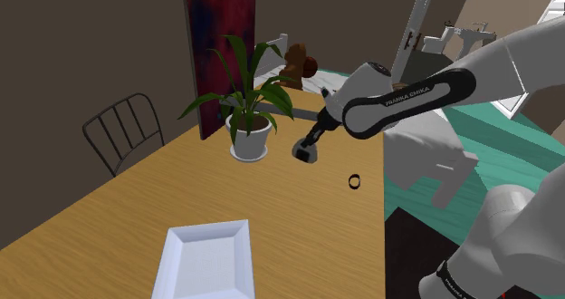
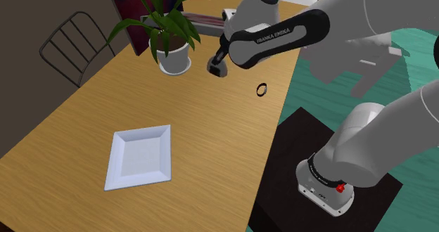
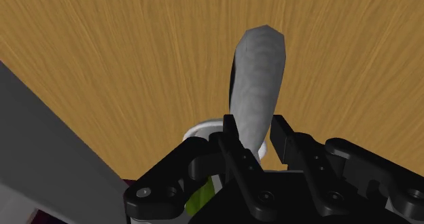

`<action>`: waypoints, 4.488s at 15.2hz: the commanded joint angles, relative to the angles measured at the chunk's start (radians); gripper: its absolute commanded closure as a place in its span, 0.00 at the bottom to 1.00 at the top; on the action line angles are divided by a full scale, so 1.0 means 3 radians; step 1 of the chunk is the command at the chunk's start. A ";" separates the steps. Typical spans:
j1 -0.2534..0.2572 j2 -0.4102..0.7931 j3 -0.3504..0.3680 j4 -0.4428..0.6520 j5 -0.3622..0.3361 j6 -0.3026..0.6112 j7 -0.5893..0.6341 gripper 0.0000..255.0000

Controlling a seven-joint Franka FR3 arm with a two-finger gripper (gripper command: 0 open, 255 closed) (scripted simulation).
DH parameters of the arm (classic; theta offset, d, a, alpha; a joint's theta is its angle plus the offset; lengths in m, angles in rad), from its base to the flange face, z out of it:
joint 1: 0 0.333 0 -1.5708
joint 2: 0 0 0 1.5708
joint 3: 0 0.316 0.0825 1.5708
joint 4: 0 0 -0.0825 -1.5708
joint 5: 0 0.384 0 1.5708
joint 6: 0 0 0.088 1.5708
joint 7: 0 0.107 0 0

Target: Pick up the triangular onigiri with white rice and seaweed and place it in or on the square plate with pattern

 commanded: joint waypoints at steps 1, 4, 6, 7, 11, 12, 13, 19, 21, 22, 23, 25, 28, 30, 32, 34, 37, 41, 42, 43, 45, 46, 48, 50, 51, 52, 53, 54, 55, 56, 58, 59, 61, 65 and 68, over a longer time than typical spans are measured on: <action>-0.0015 -0.0037 0.0015 0.0025 -0.0034 -0.0062 0.0034 1.00; -0.0031 -0.0078 0.0280 -0.0010 -0.0234 -0.0055 0.0461 1.00; -0.0040 -0.0090 0.0456 -0.0012 -0.0362 -0.0062 0.0741 1.00; -0.0041 -0.0092 0.0541 -0.0007 -0.0425 -0.0069 0.0881 1.00; -0.0057 -0.0069 0.0890 0.0058 -0.0666 -0.0118 0.1426 1.00; -0.0059 -0.0056 0.0974 0.0085 -0.0726 -0.0136 0.1560 1.00; -0.0061 -0.0039 0.1058 0.0116 -0.0787 -0.0157 0.1694 1.00; -0.0045 0.0126 0.1520 0.0390 -0.1174 -0.0326 0.2483 1.00; -0.0030 0.0208 0.1659 0.0513 -0.1313 -0.0403 0.2738 1.00; -0.0018 0.0254 0.1724 0.0581 -0.1384 -0.0445 0.2864 1.00; -0.0006 0.0304 0.1787 0.0654 -0.1456 -0.0490 0.2988 1.00; 0.0025 0.0415 0.1908 0.0809 -0.1603 -0.0589 0.3231 1.00; 0.0107 0.0608 0.2055 0.1073 -0.1829 -0.0759 0.3579 1.00; 0.0179 0.0755 0.2137 0.1268 -0.1978 -0.0888 0.3794 1.00; 0.0266 0.0914 0.2205 0.1479 -0.2124 -0.1027 0.3994 1.00; 0.0373 0.1086 0.2255 0.1706 -0.2262 -0.1176 0.4175 1.00; 0.0483 0.1269 0.2266 0.1858 -0.2430 -0.1239 0.4367 1.00; 0.0506 0.1352 0.2229 0.1787 -0.2572 -0.1121 0.4500 1.00; 0.0513 0.1375 0.2219 0.1772 -0.2609 -0.1092 0.4535 1.00; 0.0520 0.1398 0.2208 0.1757 -0.2647 -0.1064 0.4570 1.00; 0.0535 0.1445 0.2184 0.1731 -0.2725 -0.1010 0.4643 1.00; 0.0544 0.1469 0.2172 0.1719 -0.2765 -0.0983 0.4680 1.00; 0.0562 0.1520 0.2145 0.1697 -0.2848 -0.0931 0.4755 1.00; 0.0581 0.1572 0.2116 0.1679 -0.2932 -0.0881 0.4832 1.00; 0.0592 0.1599 0.2101 0.1671 -0.2974 -0.0856 0.4871 1.00; 0.0603 0.1626 0.2085 0.1664 -0.3018 -0.0832 0.4911 1.00; 0.0614 0.1654 0.2068 0.1658 -0.3061 -0.0808 0.4950 1.00; 0.0624 0.1675 0.2055 0.1653 -0.3096 -0.0790 0.4982 1.00; 0.0624 0.1675 0.2055 0.1653 -0.3095 -0.0790 0.4982 1.00; 0.0624 0.1675 0.2055 0.1653 -0.3095 -0.0790 0.4982 1.00; 0.0624 0.1675 0.2055 0.1653 -0.3095 -0.0790 0.4982 1.00; 0.0624 0.1675 0.2055 0.1653 -0.3095 -0.0790 0.4982 1.00; 0.0624 0.1675 0.2055 0.1653 -0.3095 -0.0790 0.4982 1.00; 0.0624 0.1676 0.2055 0.1653 -0.3096 -0.0790 0.4982 0.00; 0.0624 0.1676 0.2055 0.1653 -0.3096 -0.0790 0.4982 0.00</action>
